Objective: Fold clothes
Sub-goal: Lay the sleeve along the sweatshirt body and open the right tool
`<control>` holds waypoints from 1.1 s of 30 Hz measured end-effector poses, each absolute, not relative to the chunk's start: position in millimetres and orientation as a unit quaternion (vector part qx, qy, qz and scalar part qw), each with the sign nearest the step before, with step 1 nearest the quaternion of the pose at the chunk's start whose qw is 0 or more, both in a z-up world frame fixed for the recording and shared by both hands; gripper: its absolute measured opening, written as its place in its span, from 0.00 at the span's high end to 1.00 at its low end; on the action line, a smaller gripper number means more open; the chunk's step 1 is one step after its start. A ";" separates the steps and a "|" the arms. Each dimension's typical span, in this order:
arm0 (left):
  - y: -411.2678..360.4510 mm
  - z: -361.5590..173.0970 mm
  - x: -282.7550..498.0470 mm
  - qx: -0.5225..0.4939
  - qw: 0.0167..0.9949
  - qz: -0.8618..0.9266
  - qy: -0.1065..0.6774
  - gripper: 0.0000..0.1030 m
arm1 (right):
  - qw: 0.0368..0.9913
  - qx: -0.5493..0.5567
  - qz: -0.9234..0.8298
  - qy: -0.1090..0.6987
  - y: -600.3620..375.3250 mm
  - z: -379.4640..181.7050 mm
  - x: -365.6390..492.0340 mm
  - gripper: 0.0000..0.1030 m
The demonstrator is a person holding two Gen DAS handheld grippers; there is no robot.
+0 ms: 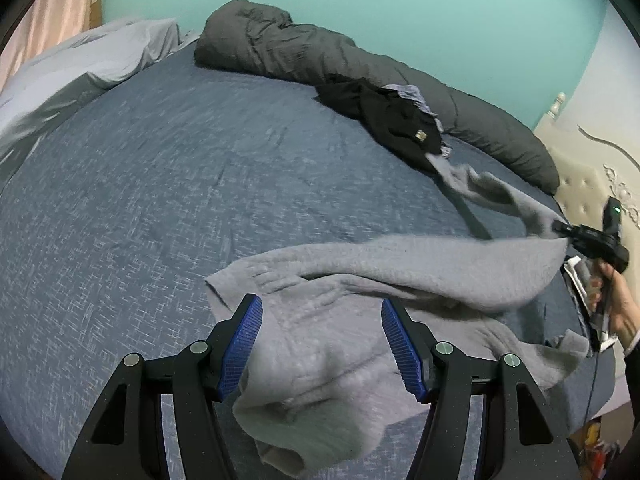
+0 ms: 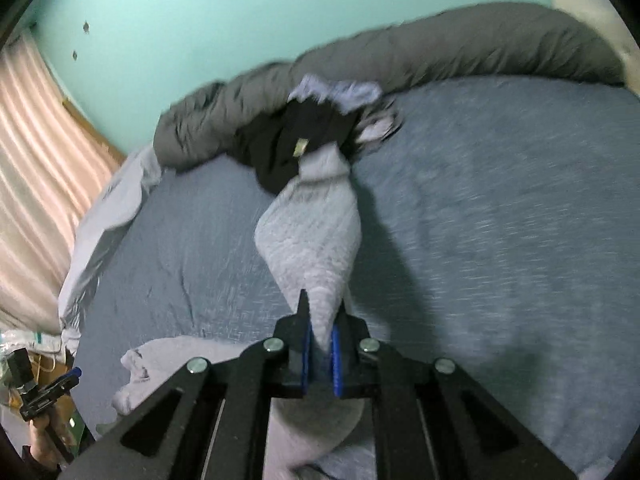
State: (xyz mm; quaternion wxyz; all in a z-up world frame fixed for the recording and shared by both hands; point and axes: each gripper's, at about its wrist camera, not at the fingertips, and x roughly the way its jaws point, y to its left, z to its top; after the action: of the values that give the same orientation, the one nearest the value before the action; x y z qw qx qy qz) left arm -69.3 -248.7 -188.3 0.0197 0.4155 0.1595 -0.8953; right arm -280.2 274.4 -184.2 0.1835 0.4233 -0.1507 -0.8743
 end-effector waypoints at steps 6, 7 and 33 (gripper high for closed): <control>-240.9 -178.7 -65.5 0.413 0.015 -0.898 0.154 0.36 | 0.184 0.473 -0.852 -0.130 309.5 -187.5 -221.2 0.93; -239.7 -178.2 -65.6 0.413 0.014 -0.897 0.154 0.36 | 0.185 0.490 -0.842 -0.128 313.7 -192.9 -213.0 0.92; -247.9 -208.1 -75.9 0.446 0.042 -0.883 0.142 0.36 | 0.101 0.605 -0.781 -0.118 296.8 -324.6 -330.3 0.37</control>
State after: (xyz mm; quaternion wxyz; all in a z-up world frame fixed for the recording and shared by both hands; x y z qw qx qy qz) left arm -75.9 -247.9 -208.1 0.0420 0.4460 0.1419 -0.8827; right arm -330.3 296.8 -324.6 0.1014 0.6047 -0.1180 -0.7811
